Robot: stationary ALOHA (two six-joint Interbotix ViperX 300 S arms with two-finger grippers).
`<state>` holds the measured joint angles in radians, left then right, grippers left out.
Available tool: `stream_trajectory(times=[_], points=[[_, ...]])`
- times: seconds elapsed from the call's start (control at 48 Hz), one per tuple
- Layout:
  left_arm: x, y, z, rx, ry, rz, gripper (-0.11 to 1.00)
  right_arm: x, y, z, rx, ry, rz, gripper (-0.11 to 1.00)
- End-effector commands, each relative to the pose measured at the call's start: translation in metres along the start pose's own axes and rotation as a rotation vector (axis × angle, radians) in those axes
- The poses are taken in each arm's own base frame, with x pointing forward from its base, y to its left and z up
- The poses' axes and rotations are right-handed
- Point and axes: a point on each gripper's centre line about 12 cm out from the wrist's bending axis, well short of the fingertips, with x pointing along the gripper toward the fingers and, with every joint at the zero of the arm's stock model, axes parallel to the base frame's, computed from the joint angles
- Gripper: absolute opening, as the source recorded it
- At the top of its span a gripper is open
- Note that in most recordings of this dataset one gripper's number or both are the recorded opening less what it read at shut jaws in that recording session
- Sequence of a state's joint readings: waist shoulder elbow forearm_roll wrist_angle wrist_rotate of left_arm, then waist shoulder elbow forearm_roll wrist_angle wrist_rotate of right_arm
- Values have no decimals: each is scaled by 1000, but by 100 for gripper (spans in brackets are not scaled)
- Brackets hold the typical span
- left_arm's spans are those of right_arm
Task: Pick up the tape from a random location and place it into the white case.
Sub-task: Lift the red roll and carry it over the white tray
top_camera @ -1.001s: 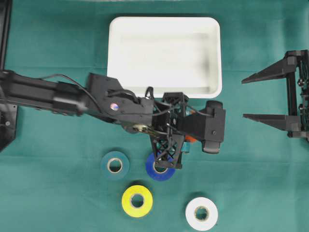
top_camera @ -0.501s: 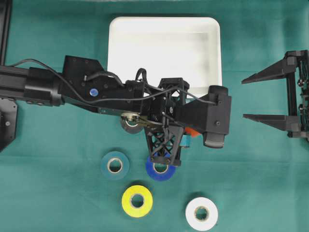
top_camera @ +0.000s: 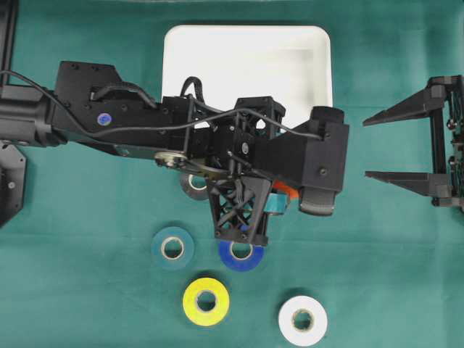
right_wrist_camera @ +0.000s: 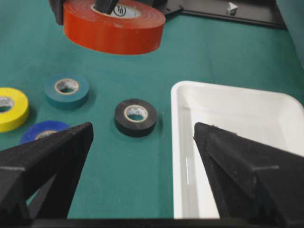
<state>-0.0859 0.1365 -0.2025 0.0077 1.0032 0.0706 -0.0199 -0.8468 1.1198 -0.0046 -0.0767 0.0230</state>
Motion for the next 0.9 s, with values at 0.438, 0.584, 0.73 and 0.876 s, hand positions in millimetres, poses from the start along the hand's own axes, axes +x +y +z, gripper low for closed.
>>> stream_trajectory(times=[0.438, 0.584, 0.73, 0.876], points=[[-28, -1, 10, 6, -70, 5, 24, 1, 0, 11, -2, -28, 1, 91], [-28, -1, 9, 6, -67, 5, 24, 1, 0, 11, -2, -26, 1, 91], [-29, 0, 8, 5, -69, 6, 24, 1, 0, 11, -2, -28, 1, 91], [-27, 2, 8, 0, -65, 9, 24, 1, 0, 11, -2, -26, 1, 91]])
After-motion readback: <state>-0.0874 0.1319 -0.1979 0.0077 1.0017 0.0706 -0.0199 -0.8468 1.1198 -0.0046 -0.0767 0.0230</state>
